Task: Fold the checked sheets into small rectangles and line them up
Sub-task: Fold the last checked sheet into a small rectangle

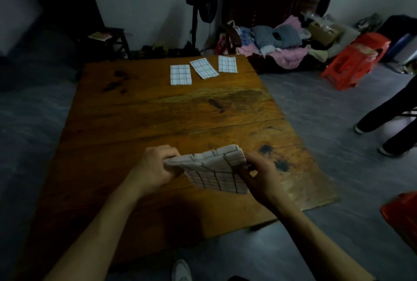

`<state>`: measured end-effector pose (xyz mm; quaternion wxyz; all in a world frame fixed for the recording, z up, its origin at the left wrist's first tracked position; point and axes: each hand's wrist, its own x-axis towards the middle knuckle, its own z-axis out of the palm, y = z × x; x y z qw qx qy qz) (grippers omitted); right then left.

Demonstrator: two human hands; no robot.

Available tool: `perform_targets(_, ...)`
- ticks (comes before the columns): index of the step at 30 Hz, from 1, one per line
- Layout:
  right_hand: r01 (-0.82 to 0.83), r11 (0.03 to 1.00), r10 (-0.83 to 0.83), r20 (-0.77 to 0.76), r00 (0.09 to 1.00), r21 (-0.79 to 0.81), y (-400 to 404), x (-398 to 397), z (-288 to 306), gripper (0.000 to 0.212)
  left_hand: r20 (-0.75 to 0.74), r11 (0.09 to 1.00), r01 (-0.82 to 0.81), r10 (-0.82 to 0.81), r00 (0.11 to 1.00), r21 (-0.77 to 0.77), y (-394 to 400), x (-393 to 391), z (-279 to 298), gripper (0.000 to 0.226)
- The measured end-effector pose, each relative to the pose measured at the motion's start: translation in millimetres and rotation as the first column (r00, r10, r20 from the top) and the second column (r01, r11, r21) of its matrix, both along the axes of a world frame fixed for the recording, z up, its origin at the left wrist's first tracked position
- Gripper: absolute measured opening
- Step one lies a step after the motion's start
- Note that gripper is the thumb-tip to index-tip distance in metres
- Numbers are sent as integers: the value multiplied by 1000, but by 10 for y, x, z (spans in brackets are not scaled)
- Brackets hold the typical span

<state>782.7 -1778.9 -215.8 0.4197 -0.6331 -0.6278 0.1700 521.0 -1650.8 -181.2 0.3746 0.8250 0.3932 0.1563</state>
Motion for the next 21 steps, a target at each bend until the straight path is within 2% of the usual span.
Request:
perform_targets(3,-58,998,57,-34,998,-39,-60,126,4,21,163,998,-43,49,985,-42,-184,19,24,14)
perform_targets(7,-153,978,145,-67,987,-140,-219,301,-58,29,211,980,-155,180,961,-127,-518,89,-21,17)
perform_targets(11,-226,959,200,-157,967,-171,-382,403,-173,28,206,944,-240,287,935,-227,-874,138,-104,36)
perform_targets(16,-276,926,227,-204,952,-256,-433,424,-262,23,191,889,-354,416,889,-290,-1128,168,-236,33)
perform_targets(21,-273,896,194,-245,950,-350,-284,391,-349,22,168,819,-438,523,835,-370,-1008,217,-415,38)
